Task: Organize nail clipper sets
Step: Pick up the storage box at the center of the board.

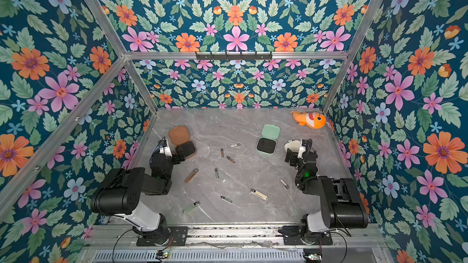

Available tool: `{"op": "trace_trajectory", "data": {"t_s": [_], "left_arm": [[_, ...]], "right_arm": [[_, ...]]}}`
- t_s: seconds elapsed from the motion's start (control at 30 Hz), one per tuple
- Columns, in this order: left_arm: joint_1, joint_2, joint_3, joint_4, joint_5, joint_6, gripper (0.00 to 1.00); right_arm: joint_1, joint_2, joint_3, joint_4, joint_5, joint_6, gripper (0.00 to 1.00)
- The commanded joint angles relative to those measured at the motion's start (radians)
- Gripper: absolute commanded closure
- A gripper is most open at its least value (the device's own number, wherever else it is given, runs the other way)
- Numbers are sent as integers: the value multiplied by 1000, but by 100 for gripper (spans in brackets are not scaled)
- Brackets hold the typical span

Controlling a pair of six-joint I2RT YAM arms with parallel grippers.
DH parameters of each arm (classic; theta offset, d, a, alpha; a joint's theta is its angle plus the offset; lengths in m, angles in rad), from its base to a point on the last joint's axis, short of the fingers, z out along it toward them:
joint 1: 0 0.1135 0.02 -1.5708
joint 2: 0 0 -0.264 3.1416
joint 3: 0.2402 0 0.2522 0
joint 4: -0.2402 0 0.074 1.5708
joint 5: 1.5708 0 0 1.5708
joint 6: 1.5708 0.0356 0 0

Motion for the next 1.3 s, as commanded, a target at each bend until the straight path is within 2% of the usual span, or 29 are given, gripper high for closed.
{"op": "trace_trajectory", "data": {"t_s": [0.0, 1.07, 1.1, 1.27], "left_arm": [[1, 0, 1, 30, 7, 11, 0], [2, -6, -6, 44, 13, 8, 0], [1, -20, -10, 57, 0, 9, 0], [-3, -252, 46, -241, -63, -24, 0]], "right_arm": [[0, 0, 2, 42, -10, -12, 0], [0, -1, 2, 47, -10, -11, 0], [0, -26, 6, 25, -5, -11, 0], [1, -379, -12, -220, 54, 25, 0]]}}
